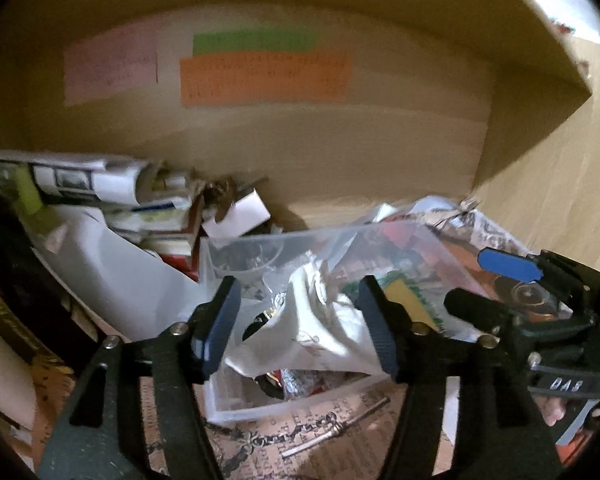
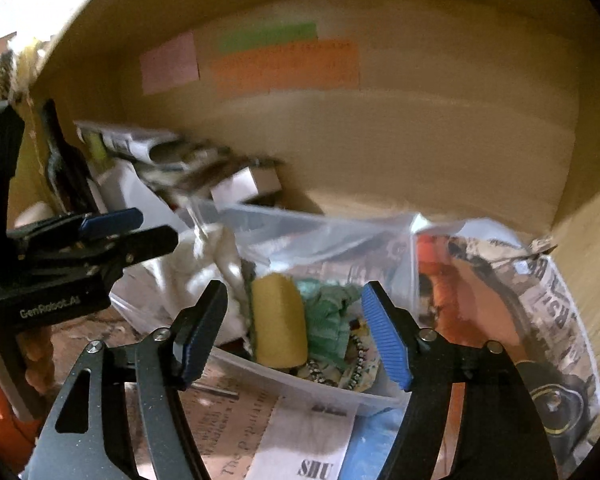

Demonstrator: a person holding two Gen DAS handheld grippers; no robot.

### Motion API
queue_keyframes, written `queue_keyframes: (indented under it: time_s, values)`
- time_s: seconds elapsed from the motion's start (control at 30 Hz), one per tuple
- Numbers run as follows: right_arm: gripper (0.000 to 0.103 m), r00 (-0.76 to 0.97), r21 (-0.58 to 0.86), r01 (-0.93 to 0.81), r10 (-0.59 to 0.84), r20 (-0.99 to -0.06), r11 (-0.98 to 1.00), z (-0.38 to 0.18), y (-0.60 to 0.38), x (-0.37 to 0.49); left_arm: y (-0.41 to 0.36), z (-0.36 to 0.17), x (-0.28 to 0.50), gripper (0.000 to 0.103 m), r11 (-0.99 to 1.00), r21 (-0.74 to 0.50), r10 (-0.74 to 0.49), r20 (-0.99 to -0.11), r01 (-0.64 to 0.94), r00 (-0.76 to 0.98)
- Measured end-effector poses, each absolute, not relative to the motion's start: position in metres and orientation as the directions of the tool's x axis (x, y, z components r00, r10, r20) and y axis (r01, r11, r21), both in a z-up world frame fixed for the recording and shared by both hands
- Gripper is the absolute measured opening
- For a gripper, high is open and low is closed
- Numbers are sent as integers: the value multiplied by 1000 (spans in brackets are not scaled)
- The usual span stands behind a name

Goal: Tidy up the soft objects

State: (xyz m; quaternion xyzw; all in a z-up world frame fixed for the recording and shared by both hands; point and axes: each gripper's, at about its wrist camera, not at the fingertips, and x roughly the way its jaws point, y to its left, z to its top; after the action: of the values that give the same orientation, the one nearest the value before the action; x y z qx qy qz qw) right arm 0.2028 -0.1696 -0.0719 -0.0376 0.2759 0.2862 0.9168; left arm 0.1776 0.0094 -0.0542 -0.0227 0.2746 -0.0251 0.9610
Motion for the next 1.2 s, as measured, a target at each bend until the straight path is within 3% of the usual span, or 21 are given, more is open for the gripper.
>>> queue_keyframes:
  time_s: [0.27, 0.43, 0.6, 0.67, 0.83, 0.97, 1.2]
  values:
    - [67, 745, 75, -562, 544, -386, 824, -24, -188, 159, 9, -13, 120, 72, 998, -39, -66, -375, 56, 925]
    - [75, 765, 72, -574, 566, -307, 816, -7, -194, 134, 5, 4, 87, 78, 997, -36, -81, -297, 74, 951]
    - [78, 781, 55, -573, 565, -267, 817, 1, -197, 114, 4, 11, 61, 90, 996, -37, -82, -251, 75, 965]
    - [87, 789, 50, -568, 561, -251, 821, 3, -199, 108, 3, 11, 55, 95, 996, -40, -81, -235, 74, 969]
    - [88, 790, 61, -569, 566, -236, 820, 3, -206, 97, 1, 11, 41, 101, 997, -35, -81, -218, 75, 973]
    - [100, 795, 73, -564, 565, -221, 822, 2, -209, 90, -2, 9, 36, 102, 996, -41, -85, -223, 78, 971]
    - [102, 801, 79, -559, 562, -205, 825, 2, -214, 80, -6, 8, 32, 103, 996, -45, -87, -226, 78, 970]
